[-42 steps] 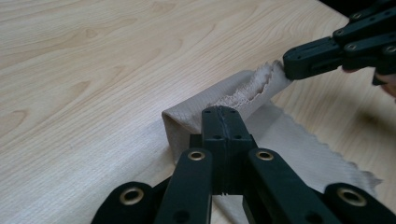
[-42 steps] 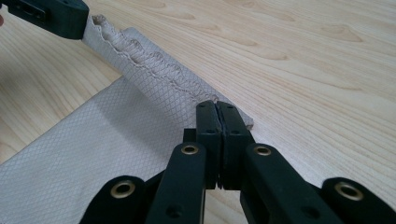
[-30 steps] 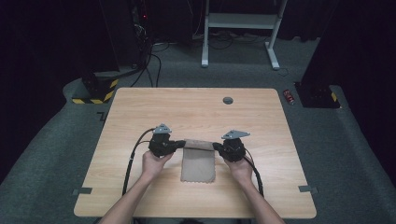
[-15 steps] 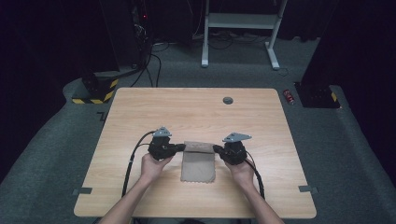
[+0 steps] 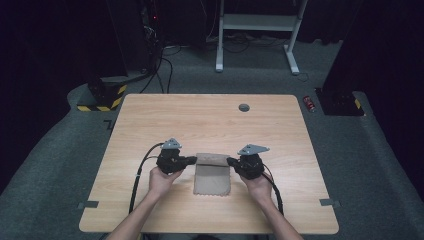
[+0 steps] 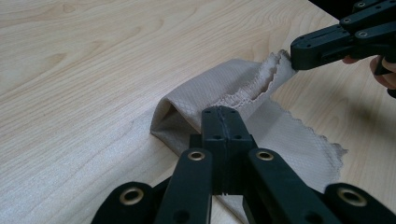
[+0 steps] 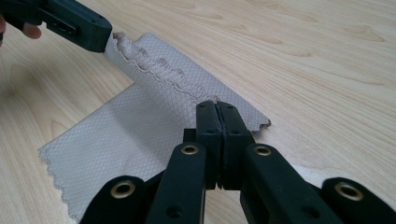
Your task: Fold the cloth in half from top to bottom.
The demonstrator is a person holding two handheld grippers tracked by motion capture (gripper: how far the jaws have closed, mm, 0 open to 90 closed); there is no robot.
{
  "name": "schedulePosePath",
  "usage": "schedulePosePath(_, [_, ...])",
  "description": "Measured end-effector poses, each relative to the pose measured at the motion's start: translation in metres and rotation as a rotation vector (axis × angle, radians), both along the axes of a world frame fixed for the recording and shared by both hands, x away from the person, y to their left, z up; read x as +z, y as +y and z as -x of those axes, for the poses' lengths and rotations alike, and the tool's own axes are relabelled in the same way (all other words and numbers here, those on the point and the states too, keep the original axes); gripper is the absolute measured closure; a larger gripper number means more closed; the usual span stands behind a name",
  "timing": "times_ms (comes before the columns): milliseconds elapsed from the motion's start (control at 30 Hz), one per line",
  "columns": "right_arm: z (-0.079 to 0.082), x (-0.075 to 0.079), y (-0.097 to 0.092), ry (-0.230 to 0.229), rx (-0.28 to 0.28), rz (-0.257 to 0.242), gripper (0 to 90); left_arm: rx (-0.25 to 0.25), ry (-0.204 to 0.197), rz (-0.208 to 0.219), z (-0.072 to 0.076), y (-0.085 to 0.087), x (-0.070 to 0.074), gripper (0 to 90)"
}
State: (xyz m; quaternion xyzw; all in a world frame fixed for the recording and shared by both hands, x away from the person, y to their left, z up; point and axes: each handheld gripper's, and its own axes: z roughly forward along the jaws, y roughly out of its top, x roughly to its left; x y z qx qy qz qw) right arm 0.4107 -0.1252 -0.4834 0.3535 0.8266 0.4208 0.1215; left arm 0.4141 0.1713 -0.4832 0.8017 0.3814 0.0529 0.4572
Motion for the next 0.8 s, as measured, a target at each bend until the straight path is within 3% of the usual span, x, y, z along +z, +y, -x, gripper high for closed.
schedulePosePath(800, [0.013, 0.002, -0.003, -0.005, 0.019, -0.023, 88.6, -0.014, -0.013, 0.014, 0.017, 0.003, -0.002, 90.0])
